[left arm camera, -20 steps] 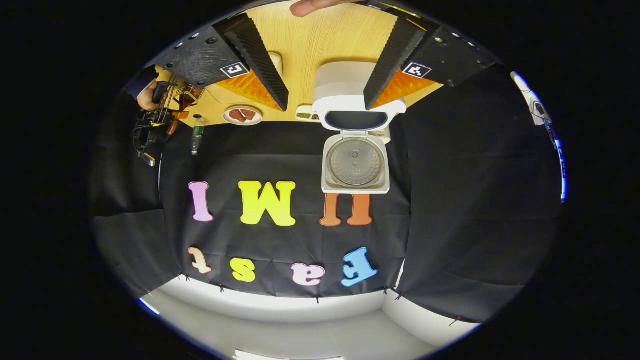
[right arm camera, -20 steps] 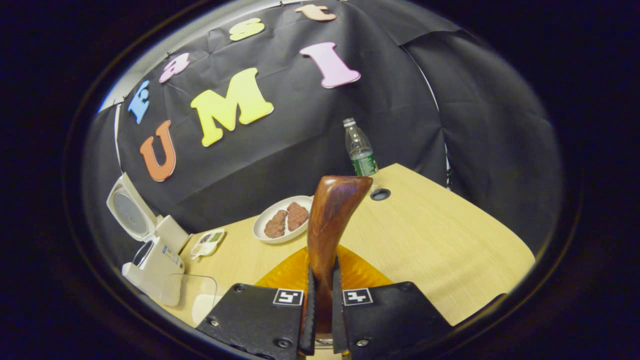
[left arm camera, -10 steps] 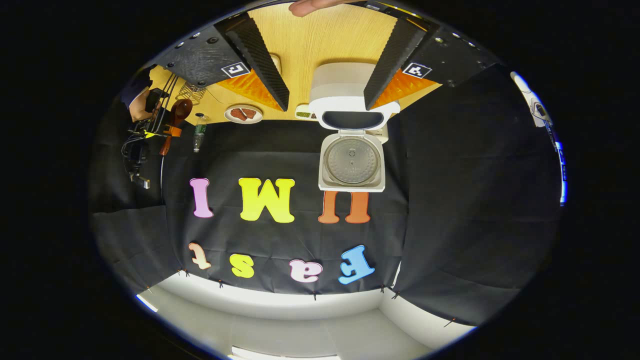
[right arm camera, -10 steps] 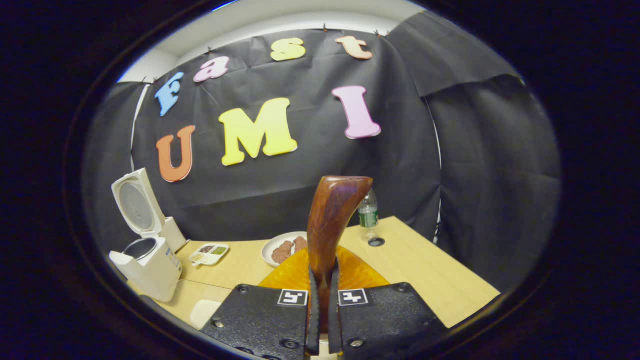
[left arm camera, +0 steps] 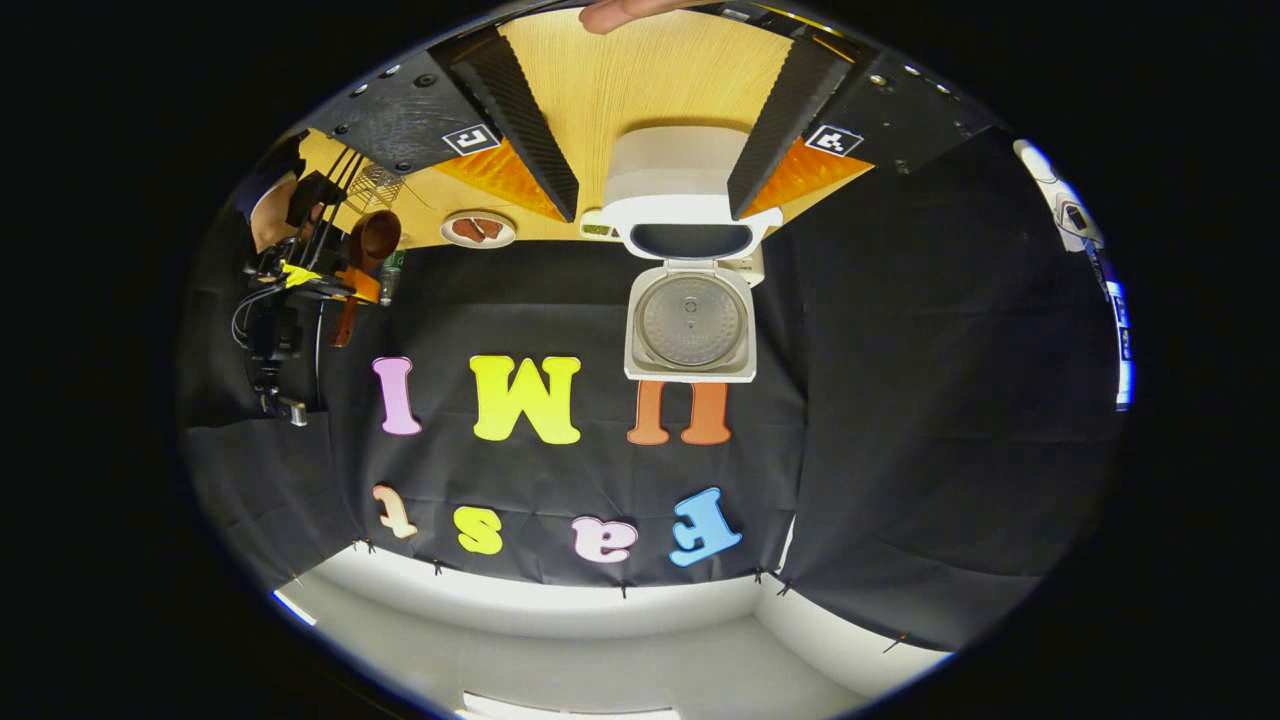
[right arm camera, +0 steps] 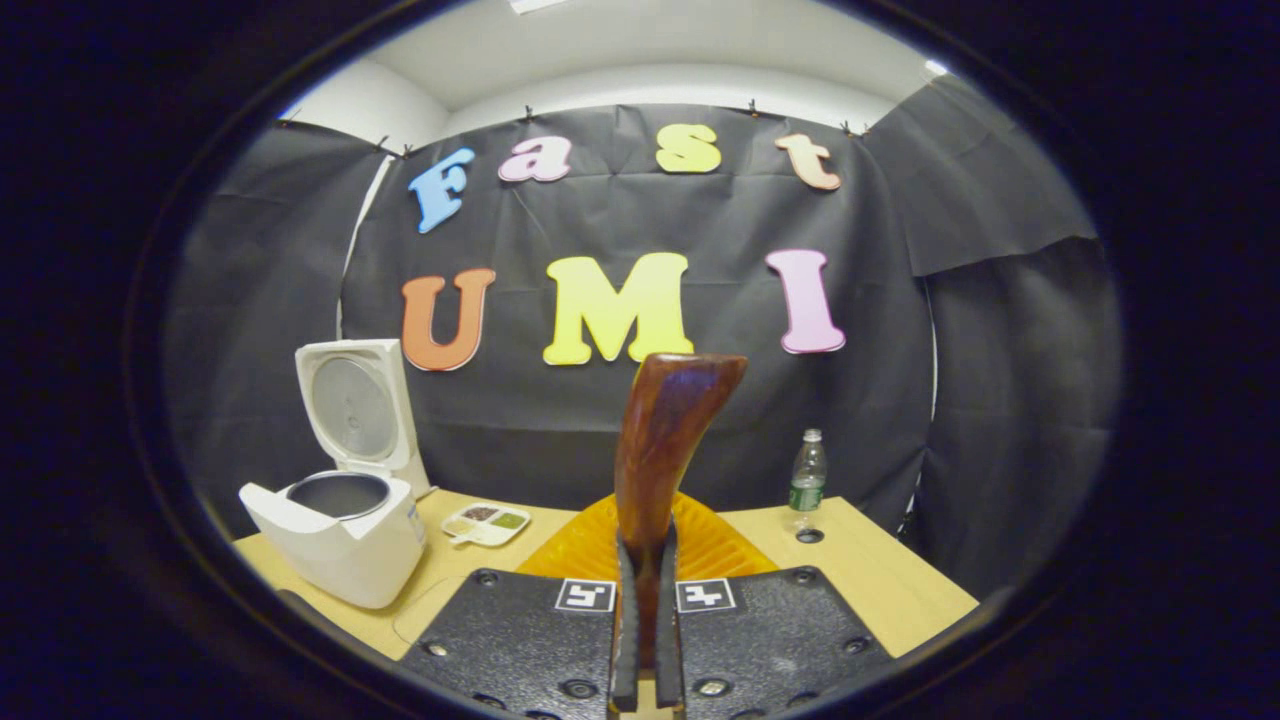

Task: Close the left gripper, press the button to open the rice cooker; take a wooden spoon from the chopstick holder with the right hand, scoop a spoonful of rice and pour it into the rice cooker, then put the wooden spoon back into the chopstick holder.

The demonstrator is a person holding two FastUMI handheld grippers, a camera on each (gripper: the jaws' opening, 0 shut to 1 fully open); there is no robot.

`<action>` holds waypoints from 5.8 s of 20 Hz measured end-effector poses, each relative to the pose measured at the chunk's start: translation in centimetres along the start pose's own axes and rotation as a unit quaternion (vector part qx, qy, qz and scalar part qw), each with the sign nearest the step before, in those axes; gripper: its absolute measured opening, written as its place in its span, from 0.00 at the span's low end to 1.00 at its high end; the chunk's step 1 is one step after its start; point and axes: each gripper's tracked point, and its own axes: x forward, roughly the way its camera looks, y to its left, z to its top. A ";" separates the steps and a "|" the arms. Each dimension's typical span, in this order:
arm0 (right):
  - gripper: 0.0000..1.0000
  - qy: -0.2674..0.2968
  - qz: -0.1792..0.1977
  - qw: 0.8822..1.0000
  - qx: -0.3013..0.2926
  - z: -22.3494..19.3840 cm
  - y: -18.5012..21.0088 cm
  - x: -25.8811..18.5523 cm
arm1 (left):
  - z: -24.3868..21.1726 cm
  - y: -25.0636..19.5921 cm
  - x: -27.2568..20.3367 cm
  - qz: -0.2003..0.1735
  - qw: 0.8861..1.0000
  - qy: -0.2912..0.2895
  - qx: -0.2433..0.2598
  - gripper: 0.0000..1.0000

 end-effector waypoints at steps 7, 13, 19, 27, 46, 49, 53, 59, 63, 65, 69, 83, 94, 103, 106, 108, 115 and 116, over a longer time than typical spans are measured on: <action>0.08 0.048 0.022 0.999 0.010 -5.7 4.4 2.9 | 0.5 1.8 -0.9 0.013 1.000 0.003 -0.003 0.95; 0.09 0.101 -0.021 0.994 -0.032 -13.2 3.1 5.6 | 0.6 1.2 -0.6 -0.001 1.000 -0.003 -0.005 0.95; 0.08 0.154 0.019 0.988 0.015 -17.2 6.6 5.9 | -0.7 0.6 0.4 -0.005 1.000 0.014 0.003 0.95; 0.09 0.200 0.074 0.964 0.161 -18.1 9.2 5.8 | -0.2 1.6 -0.1 0.006 1.000 0.000 -0.002 0.95; 0.08 0.132 0.122 0.865 0.468 -9.1 5.8 4.5 | -0.9 2.0 0.7 0.010 1.000 0.011 0.013 0.95; 0.08 0.121 0.116 0.844 0.509 -7.4 4.9 4.2 | -0.5 2.1 0.6 0.011 1.000 0.011 0.015 0.95; 0.08 0.117 0.129 0.773 0.610 -4.9 4.9 3.9 | 0.2 2.8 0.2 0.016 1.000 0.009 0.015 0.95; 0.10 0.141 0.170 0.689 0.690 -1.0 9.1 2.9 | 0.2 4.0 -0.7 0.023 1.000 0.011 0.012 0.95; 0.12 0.160 0.175 0.701 0.672 -0.1 13.6 4.4 | 1.2 4.8 -2.1 0.024 1.000 0.002 -0.012 0.95; 0.08 0.171 0.178 0.703 0.667 0.1 15.7 5.2 | 1.7 6.0 -2.8 0.032 0.999 -0.003 -0.013 0.95; 0.08 0.173 0.189 0.728 0.636 1.4 19.5 7.1 | 2.6 7.0 -3.8 0.038 0.999 -0.010 -0.020 0.93; 0.08 0.167 0.194 0.878 0.404 2.0 31.3 16.7 | 1.7 8.9 -5.0 0.057 0.998 0.010 0.000 0.93; 0.09 0.129 0.244 0.935 0.222 0.5 37.0 19.8 | 0.3 9.1 -5.4 0.044 0.999 0.031 -0.001 0.93; 0.09 0.061 0.302 0.948 0.076 0.9 39.2 19.1 | -0.6 8.3 -5.2 0.026 0.999 0.037 0.011 0.93; 0.09 0.047 0.317 0.946 0.037 0.6 39.5 18.7 | 0.0 7.7 -5.6 0.017 0.999 0.025 0.015 0.93; 0.09 0.032 0.330 0.944 -0.005 0.5 39.8 18.3 | -0.1 7.3 -5.7 0.009 1.000 0.023 0.014 0.93; 0.12 -0.016 0.337 0.933 -0.121 0.2 40.9 16.2 | 0.0 6.7 -6.0 -0.004 1.000 0.022 0.012 0.93; 0.09 -0.023 0.335 0.933 -0.132 0.3 40.7 15.9 | 0.0 6.6 -6.1 -0.006 1.000 0.021 0.012 0.93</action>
